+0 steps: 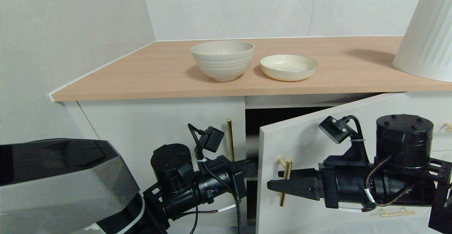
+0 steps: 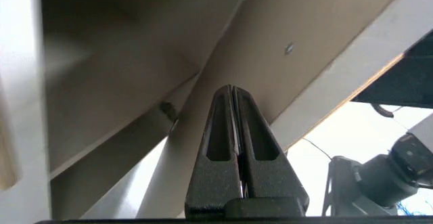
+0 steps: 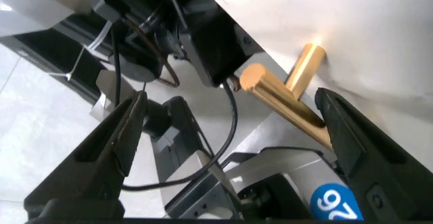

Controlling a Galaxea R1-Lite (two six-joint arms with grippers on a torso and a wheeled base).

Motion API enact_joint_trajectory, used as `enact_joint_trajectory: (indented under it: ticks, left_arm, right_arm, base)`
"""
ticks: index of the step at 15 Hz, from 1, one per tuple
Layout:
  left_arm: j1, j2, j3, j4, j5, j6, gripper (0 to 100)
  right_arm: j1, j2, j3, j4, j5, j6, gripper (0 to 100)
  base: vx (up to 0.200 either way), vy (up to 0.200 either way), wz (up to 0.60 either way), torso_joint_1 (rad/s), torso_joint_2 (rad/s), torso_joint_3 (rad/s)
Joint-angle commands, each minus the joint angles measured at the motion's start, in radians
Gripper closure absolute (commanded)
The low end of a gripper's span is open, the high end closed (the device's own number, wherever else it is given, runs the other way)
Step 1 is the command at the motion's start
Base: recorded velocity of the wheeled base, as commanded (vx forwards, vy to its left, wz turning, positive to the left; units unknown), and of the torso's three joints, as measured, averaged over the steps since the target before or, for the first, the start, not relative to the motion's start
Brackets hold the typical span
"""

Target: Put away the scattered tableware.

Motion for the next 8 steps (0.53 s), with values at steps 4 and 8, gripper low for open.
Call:
enact_joint_trajectory:
  ticks: [4,8]
  left_arm:
    - [-0.015,-0.007,-0.054,-0.001,-0.004,-0.001,100]
    - [-0.002,-0.097,-0.120,0.171,-0.006,0.012,100]
  right_arm:
    - [-0.020,-0.072,0.034,-0.005,-0.006,-0.004,0]
    - [-0.012,-0.184,0.175,0.010,-0.026,-0.065,0]
  base:
    - [0.000,0.000,0.00,0.000,0.00,0.000]
    - [0.000,0.000,0.00,0.000,0.00,0.000]
